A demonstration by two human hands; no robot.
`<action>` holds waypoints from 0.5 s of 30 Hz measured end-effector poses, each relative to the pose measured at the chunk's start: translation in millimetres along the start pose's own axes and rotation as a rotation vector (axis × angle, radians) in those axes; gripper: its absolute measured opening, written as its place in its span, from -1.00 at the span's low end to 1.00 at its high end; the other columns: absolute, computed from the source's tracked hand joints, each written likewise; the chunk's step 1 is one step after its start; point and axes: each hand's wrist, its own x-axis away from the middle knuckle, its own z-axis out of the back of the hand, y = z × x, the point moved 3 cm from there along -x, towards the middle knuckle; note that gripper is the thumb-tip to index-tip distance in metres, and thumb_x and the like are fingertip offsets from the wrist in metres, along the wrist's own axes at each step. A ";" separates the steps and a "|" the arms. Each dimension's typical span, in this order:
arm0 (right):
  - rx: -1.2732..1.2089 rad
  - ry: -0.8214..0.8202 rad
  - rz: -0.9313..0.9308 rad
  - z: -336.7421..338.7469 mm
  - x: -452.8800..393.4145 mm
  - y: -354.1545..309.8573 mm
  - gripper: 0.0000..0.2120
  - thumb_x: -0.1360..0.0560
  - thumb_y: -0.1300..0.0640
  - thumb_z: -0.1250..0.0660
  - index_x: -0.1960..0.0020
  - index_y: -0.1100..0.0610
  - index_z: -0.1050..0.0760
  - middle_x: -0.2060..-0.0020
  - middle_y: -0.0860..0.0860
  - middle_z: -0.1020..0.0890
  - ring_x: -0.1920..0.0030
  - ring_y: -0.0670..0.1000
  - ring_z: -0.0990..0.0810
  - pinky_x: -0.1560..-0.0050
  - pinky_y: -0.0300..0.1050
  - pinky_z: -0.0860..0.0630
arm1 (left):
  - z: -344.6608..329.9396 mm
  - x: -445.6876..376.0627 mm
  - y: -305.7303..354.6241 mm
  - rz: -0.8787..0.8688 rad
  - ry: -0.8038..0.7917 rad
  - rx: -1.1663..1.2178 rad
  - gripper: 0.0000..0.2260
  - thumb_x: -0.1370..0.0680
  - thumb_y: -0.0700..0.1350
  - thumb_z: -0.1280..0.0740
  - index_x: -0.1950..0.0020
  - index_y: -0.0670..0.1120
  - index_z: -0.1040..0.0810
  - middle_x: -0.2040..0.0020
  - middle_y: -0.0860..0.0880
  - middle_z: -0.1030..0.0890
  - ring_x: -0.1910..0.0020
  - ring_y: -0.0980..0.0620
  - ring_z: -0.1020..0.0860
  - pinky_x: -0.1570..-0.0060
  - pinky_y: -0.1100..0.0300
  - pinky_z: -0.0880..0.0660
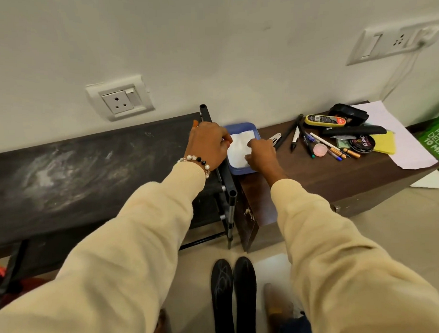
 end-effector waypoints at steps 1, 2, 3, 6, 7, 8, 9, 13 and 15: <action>0.019 0.008 -0.001 -1.6 -2.4 0.3 -0.63 -0.54 0.03 -0.31 -0.27 0.19 -0.43 -0.15 0.20 -0.55 -0.19 0.20 -0.43 -0.14 0.00 -0.43 | -1.7 -1.8 1.1 -0.007 0.003 0.004 -0.84 -0.58 -0.10 -0.31 -0.09 -0.07 -0.66 -0.05 -0.08 -0.63 -0.14 -0.05 -0.51 -0.39 0.02 -0.27; 0.041 0.012 -0.002 -3.3 -4.3 -0.1 -0.64 -0.53 0.00 -0.31 -0.23 0.20 -0.44 -0.13 0.19 -0.56 -0.17 0.19 -0.44 -0.12 0.00 -0.43 | -3.8 -3.7 2.0 -0.011 0.005 0.008 -0.83 -0.58 -0.10 -0.31 -0.10 -0.07 -0.65 -0.07 -0.08 -0.63 -0.15 -0.05 -0.50 -0.38 0.05 -0.25; 0.065 0.018 -0.001 -5.4 -6.0 -0.6 -0.64 -0.53 -0.04 -0.31 -0.19 0.20 -0.46 -0.10 0.19 -0.57 -0.16 0.18 -0.45 -0.11 -0.01 -0.42 | -6.3 -5.9 2.6 -0.016 0.009 0.010 -0.83 -0.58 -0.10 -0.31 -0.11 -0.07 -0.65 -0.08 -0.08 -0.62 -0.16 -0.05 -0.50 -0.38 0.05 -0.24; 0.111 0.035 -0.031 -12.8 -11.0 -4.2 -0.64 -0.52 -0.09 -0.31 -0.12 0.19 -0.52 -0.10 0.17 -0.57 -0.24 0.19 -0.38 -0.19 0.03 -0.34 | -14.0 -10.7 0.7 -0.030 0.022 -0.002 -0.83 -0.58 -0.09 -0.32 -0.12 -0.04 -0.65 -0.12 -0.07 -0.61 -0.20 -0.04 -0.48 -0.42 0.02 -0.22; 0.126 0.041 -0.049 -15.2 -12.9 -6.1 -0.65 -0.52 -0.09 -0.31 -0.11 0.17 -0.53 -0.12 0.17 -0.56 -0.28 0.19 -0.35 -0.24 0.06 -0.31 | -16.6 -11.7 -1.2 -0.035 0.024 -0.006 -0.83 -0.58 -0.09 -0.32 -0.12 -0.04 -0.65 -0.13 -0.07 -0.61 -0.20 -0.04 -0.48 -0.43 0.01 -0.22; 0.133 0.047 -0.068 -17.5 -14.4 -8.0 -0.69 -0.52 -0.06 -0.31 -0.10 0.16 -0.53 -0.14 0.17 -0.55 -0.30 0.20 -0.32 -0.28 0.10 -0.27 | -18.9 -11.8 -3.2 -0.041 0.026 -0.008 -0.83 -0.58 -0.09 -0.32 -0.12 -0.04 -0.65 -0.14 -0.07 -0.60 -0.21 -0.04 -0.47 -0.43 0.02 -0.22; 0.126 0.060 -0.091 -19.0 -16.1 -9.4 -0.75 -0.52 -0.01 -0.31 -0.09 0.15 -0.53 -0.14 0.17 -0.55 -0.31 0.20 -0.32 -0.29 0.13 -0.25 | -20.4 -11.6 -5.5 -0.048 0.034 -0.005 -0.83 -0.58 -0.09 -0.32 -0.11 -0.04 -0.65 -0.14 -0.07 -0.60 -0.20 -0.03 -0.47 -0.42 0.04 -0.23; 0.002 0.111 -0.155 -21.1 -21.9 -8.1 -0.82 -0.53 0.14 -0.28 -0.08 0.18 -0.55 -0.05 0.15 -0.59 -0.21 0.17 -0.40 -0.24 0.10 -0.29 | -18.6 -9.1 -14.3 -0.067 0.085 0.034 -0.84 -0.56 -0.11 -0.34 -0.08 -0.08 -0.67 -0.14 -0.08 -0.60 -0.19 -0.03 -0.48 -0.35 0.12 -0.25; -0.151 0.121 -0.168 -19.4 -22.1 -4.8 -0.82 -0.51 0.13 -0.30 0.01 0.21 -0.60 0.02 0.14 -0.62 -0.14 0.17 -0.45 -0.16 0.04 -0.38 | -14.7 -7.5 -16.5 -0.056 0.105 0.062 -0.84 -0.56 -0.12 -0.34 -0.07 -0.11 -0.67 -0.13 -0.09 -0.61 -0.18 -0.03 -0.49 -0.32 0.15 -0.26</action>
